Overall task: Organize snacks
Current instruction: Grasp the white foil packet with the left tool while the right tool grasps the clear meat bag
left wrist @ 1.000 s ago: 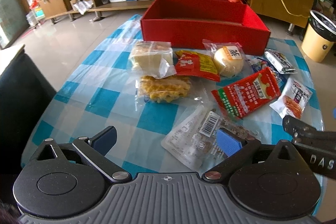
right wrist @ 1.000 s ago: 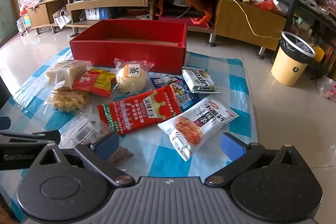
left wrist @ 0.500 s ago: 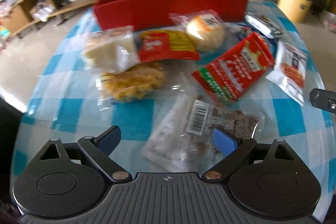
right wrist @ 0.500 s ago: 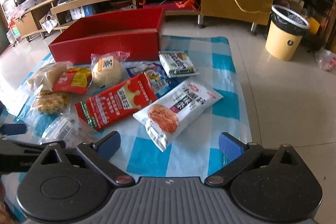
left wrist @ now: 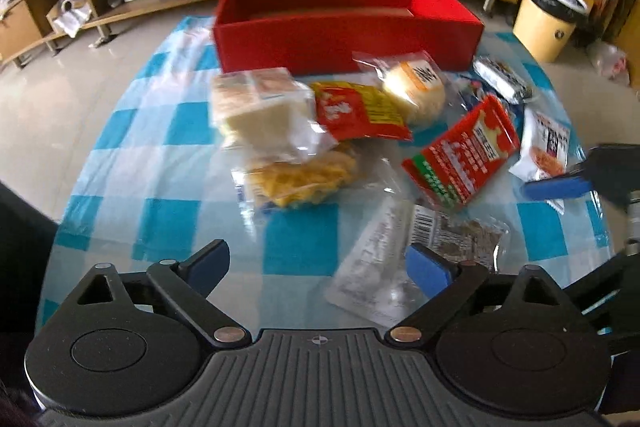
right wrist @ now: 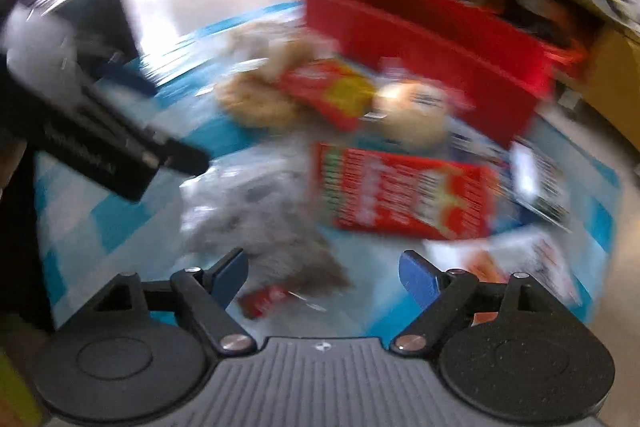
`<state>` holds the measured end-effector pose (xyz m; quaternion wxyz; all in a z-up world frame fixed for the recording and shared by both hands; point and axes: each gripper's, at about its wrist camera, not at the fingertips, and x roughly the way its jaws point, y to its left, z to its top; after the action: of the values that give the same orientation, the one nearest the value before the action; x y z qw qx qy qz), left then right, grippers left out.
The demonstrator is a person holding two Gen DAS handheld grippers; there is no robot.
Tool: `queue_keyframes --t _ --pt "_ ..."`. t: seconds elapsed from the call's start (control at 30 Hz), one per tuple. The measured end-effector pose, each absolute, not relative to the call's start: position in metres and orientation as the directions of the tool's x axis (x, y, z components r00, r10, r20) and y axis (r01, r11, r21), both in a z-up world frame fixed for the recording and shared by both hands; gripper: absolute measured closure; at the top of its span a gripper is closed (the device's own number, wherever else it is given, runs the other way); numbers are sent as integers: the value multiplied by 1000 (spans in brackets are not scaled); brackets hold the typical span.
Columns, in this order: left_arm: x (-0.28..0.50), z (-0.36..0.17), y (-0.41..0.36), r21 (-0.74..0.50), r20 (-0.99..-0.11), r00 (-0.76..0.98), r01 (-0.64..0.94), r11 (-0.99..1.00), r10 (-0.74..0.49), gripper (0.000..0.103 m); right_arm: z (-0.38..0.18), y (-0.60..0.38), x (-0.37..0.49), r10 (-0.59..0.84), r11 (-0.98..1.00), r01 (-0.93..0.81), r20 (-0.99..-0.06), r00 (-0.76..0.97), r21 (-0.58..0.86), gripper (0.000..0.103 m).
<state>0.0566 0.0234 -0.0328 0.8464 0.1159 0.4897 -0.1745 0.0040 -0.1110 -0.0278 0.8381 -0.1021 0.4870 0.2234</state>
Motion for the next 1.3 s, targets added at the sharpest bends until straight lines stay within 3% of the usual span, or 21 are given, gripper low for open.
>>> queue_keyframes --t 0.17,0.5,0.67,0.77,0.83,0.97,1.07,1.13,1.23,1.3 --pt "62 -35 47 -46 -876 430 375 926 -217 5 -46 -83 22 307 807 -588 -889 339 54 18" --pt "59 -45 52 -51 -887 401 412 910 -231 4 -58 -67 22 297 810 -583 -901 318 61 21" --pt "49 -45 38 -1 -877 422 476 879 -229 2 -51 -97 -8 310 855 -504 -900 306 123 32" --pt "46 -47 25 13 -877 415 524 851 -242 2 -40 -127 -15 376 883 -408 -872 312 234 61" --pt "43 -50 11 24 -880 402 569 822 -253 2 -40 -136 -16 341 907 -363 -879 333 214 62" --pt "38 -56 -12 93 -885 413 610 787 -215 2 -32 -138 -19 320 922 -335 -872 372 195 52" --pt "37 -49 -11 107 -872 439 605 789 -218 2 -31 -118 -24 361 886 -422 -860 361 195 28" --pt "41 -43 -4 105 -864 454 582 806 -216 2 -36 -102 -25 354 858 -488 -871 340 158 28" --pt "45 -37 12 72 -855 465 545 835 -230 2 -49 -84 -21 318 843 -527 -891 324 110 17" --pt "46 -38 19 58 -858 459 531 845 -230 2 -53 -81 -24 277 846 -529 -903 330 67 17"
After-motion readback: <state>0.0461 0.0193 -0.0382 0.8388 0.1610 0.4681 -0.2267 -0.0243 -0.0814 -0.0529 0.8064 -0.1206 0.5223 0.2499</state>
